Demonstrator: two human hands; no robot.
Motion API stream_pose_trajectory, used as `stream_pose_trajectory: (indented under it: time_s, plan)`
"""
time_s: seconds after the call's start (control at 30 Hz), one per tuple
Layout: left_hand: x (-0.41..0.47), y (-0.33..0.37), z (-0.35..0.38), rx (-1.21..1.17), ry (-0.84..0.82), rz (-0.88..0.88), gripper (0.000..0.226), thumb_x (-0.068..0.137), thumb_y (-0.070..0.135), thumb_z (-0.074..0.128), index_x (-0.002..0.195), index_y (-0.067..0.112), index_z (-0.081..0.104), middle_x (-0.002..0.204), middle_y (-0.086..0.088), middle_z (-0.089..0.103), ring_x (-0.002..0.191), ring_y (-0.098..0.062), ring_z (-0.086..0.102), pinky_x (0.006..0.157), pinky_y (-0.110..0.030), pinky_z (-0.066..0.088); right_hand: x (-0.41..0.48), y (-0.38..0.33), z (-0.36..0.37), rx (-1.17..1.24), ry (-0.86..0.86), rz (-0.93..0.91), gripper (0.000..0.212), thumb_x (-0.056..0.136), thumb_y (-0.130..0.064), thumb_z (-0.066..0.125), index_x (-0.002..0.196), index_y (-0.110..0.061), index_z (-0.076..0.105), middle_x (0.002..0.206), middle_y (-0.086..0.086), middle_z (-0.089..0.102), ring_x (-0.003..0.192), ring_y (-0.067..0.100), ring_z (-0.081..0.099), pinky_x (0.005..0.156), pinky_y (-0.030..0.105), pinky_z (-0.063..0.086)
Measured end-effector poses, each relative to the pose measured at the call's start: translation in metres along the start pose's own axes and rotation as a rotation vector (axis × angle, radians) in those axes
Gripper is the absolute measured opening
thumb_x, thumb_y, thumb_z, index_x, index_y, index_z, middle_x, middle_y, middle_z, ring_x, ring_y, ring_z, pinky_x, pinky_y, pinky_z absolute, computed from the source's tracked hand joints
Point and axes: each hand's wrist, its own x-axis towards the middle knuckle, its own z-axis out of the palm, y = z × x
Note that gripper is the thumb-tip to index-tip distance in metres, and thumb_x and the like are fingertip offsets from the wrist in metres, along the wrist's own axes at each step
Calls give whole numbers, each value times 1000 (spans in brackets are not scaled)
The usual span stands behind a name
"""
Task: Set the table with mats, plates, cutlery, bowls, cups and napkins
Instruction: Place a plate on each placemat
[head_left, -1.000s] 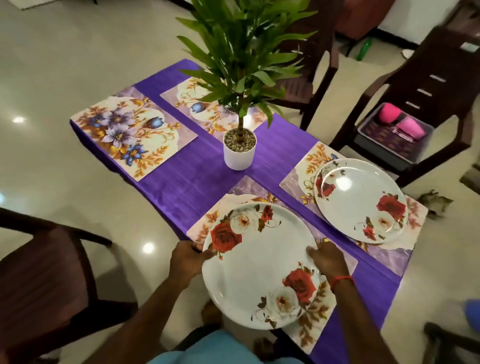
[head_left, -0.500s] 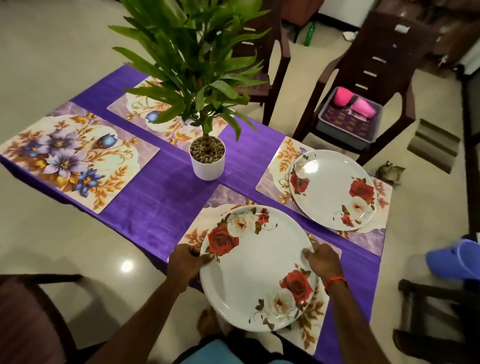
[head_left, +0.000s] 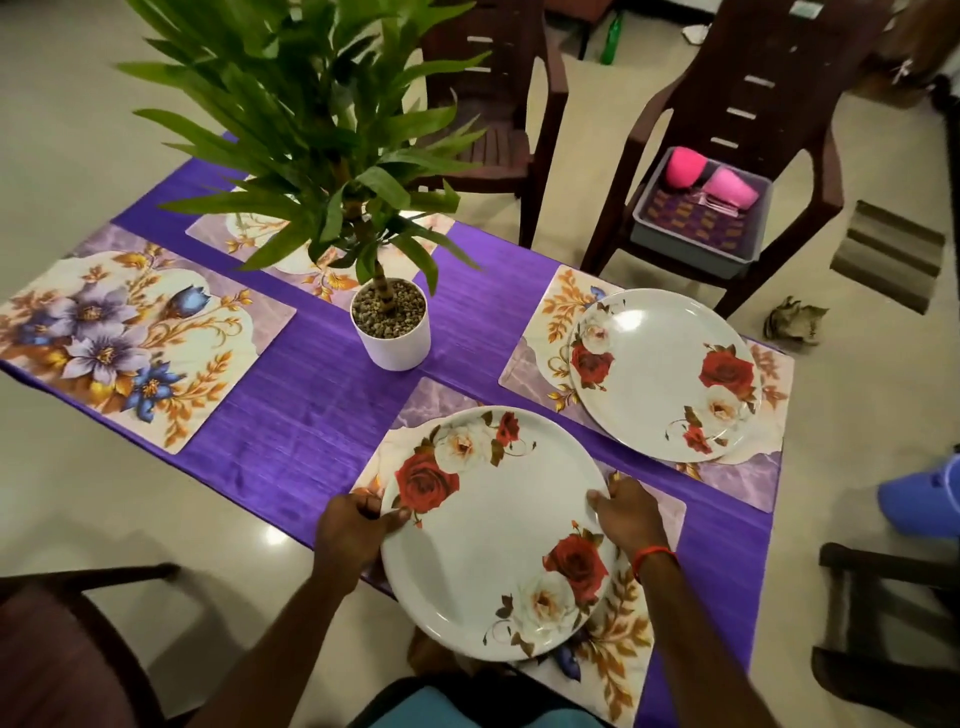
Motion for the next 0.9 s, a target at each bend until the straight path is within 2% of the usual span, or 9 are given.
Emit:
stream_pose_trajectory:
  time_s: [0.13,0.23,0.37,0.43,0.5,0.6,0.7,0.8,0.9]
  plan:
    - [4,-3,-4,4,15,-47,35,65,37,97,79,12,76,73,-2,76,73,-29,74,70,-53,63,4,-5,3,-4,-10,-27,25,95,-30,64,109,-10,69,106,8,71,98,28,66,83,34,50]
    - [2,1,-4,5,58,-64,37,65,36,97,81,12,74,76,-5,76,74,-30,74,68,-54,63,6,-5,5,-3,-9,-63,21,95,-29,63,105,-11,71,103,8,72,95,28,67,87,39,54]
    - [1,4,-4,46,78,-47,39,66,39,96,83,12,74,79,-5,75,79,-28,73,75,-49,62,5,-6,4,0,-22,-83,21,96,-29,63,108,-14,70,103,6,72,92,25,67,85,36,54]
    - [1,5,-6,83,86,-46,41,65,48,94,79,16,73,77,-1,74,78,-25,71,76,-42,59,5,-4,4,-19,-14,-71,23,96,-35,63,108,-16,69,102,4,72,91,24,67,86,39,56]
    - [-1,5,-9,157,89,-51,45,66,57,90,70,17,69,69,2,71,72,-21,69,70,-35,53,3,-6,2,-32,-1,-85,30,95,-46,61,100,-18,69,92,1,72,84,21,68,78,37,57]
    - [-4,2,-8,135,74,-60,50,68,60,87,65,13,72,60,0,71,63,-22,71,68,-39,60,-6,-12,0,28,46,-111,53,90,-71,52,83,-20,66,77,-3,68,73,16,66,63,29,47]
    - [-4,-3,-7,48,66,-82,46,69,55,89,71,11,76,63,-2,73,61,-28,73,66,-50,63,-9,-16,3,37,76,-89,59,94,-69,43,83,-15,65,78,0,68,76,19,66,68,33,52]
    - [-5,1,-6,-25,78,-104,45,69,55,88,71,11,77,67,-5,75,63,-32,74,61,-54,62,-11,-20,3,5,88,-82,62,96,-67,38,91,-12,67,81,2,69,77,19,66,72,35,56]
    - [-9,10,-6,-53,120,-73,35,79,43,86,67,13,73,67,-5,71,66,-29,70,60,-39,59,-16,-23,0,-21,83,-89,59,99,-64,36,98,-12,66,90,4,70,85,23,66,75,34,51]
